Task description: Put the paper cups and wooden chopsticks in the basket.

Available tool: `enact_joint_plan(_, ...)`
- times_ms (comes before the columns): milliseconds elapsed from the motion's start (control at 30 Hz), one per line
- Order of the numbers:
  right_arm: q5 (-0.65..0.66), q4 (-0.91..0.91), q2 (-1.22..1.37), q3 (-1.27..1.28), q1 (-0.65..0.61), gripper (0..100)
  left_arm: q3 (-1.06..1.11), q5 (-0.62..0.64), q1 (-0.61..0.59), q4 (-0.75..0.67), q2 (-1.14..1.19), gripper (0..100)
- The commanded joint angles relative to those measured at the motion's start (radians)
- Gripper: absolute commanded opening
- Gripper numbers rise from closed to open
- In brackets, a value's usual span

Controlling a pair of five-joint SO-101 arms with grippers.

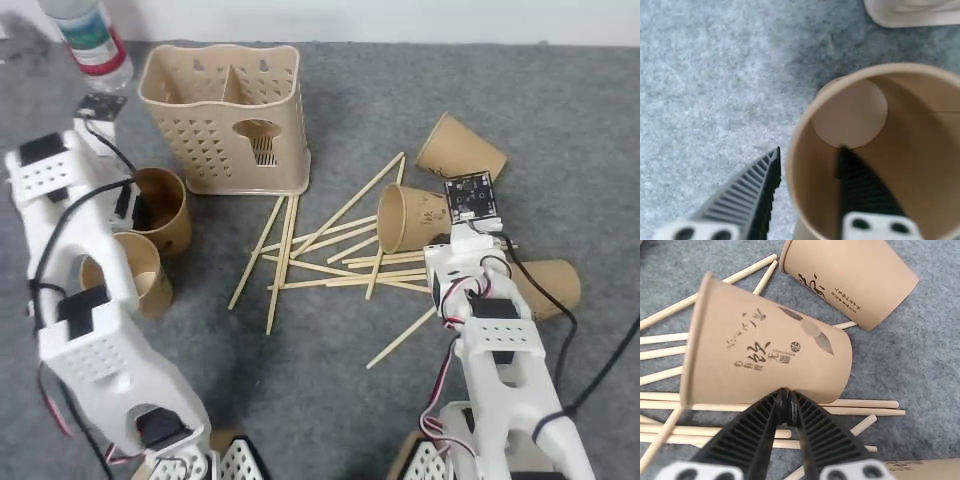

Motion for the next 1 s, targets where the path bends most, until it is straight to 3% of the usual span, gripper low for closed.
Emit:
enact_joint_plan(0,0.003,-0.018,-0.021,-0.005,0.01,0.9,-0.042,0.0,0.037,0.017,-0.063,1)
enact_joint_plan(200,0.003,-0.018,-0.021,-0.005,0.01,0.9,-0.076,0.0,0.097,0.115,-0.18,1)
enact_joint_plan(400,0.003,-0.018,-0.021,-0.005,0.01,0.9,-0.263,0.0,0.107,0.276,-0.279,1)
enact_joint_plan(733,0.003,-0.018,-0.021,-0.005,0.01,0.9,-0.318,-0.005,0.066,0.279,-0.442,1)
enact_joint_plan(967,0.003,-0.015,-0.021,-0.005,0.01,0.9,-0.427,-0.06,0.189,0.273,-0.672,1)
